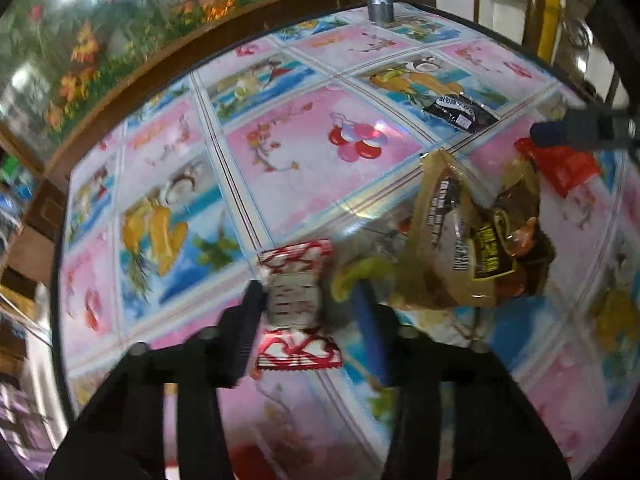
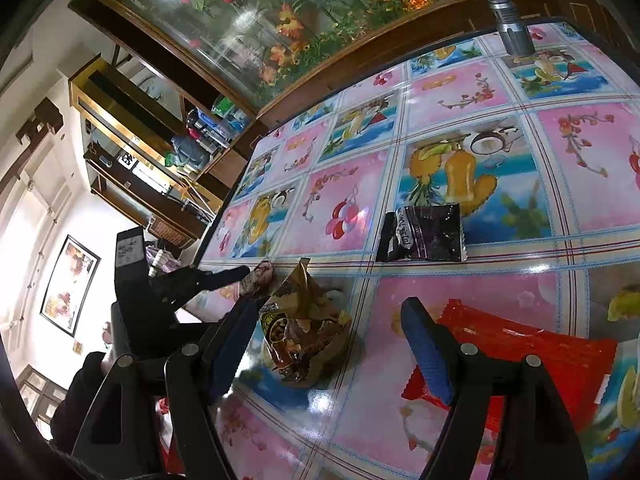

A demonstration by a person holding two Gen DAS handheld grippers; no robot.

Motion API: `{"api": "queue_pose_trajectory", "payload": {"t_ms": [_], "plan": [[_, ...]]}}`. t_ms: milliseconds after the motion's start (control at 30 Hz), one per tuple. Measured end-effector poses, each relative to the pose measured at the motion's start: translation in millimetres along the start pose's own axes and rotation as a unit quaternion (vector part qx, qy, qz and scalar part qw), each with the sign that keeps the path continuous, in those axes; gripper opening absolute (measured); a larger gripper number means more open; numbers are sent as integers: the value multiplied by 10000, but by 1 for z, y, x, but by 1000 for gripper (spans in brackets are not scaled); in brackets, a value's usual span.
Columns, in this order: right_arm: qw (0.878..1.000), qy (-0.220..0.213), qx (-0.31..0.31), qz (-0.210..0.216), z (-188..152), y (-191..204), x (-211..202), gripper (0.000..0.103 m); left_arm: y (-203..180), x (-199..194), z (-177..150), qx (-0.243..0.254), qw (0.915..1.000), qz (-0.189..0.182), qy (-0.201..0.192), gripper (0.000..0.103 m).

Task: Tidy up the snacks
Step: 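Grasp red-white printed packet with left tool while right tool grasps gold-brown packet, then carry both packets to the box and release them with both tools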

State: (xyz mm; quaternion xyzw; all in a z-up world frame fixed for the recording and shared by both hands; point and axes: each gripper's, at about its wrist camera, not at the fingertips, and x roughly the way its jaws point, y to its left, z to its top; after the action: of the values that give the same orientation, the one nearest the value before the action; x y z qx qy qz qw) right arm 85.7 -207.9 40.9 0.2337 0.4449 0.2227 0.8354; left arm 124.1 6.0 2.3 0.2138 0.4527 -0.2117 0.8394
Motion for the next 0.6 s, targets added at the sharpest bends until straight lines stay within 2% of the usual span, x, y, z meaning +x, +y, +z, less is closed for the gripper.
{"api": "queue_pose_trajectory", "payload": {"t_ms": [33,200,333,433,600], "plan": [[10000,-3,-33,-30,-1,2,1,77,1,-1,-1,-91,9999,-73,35,25],[9998,-8,-203,-52,-4,10,5,77,1,-5,-8,-658,9976,-178,116,25],[9993,-14,-383,-55,-7,18,11,77,-9,-15,-22,-846,9960,-145,233,25],[9953,-107,-892,-351,-10,36,16,77,-18,-26,-39,-1090,9932,-246,328,25],[9843,58,-1682,-535,-22,69,34,78,-31,-45,-69,-1385,9890,-410,324,25]]}}
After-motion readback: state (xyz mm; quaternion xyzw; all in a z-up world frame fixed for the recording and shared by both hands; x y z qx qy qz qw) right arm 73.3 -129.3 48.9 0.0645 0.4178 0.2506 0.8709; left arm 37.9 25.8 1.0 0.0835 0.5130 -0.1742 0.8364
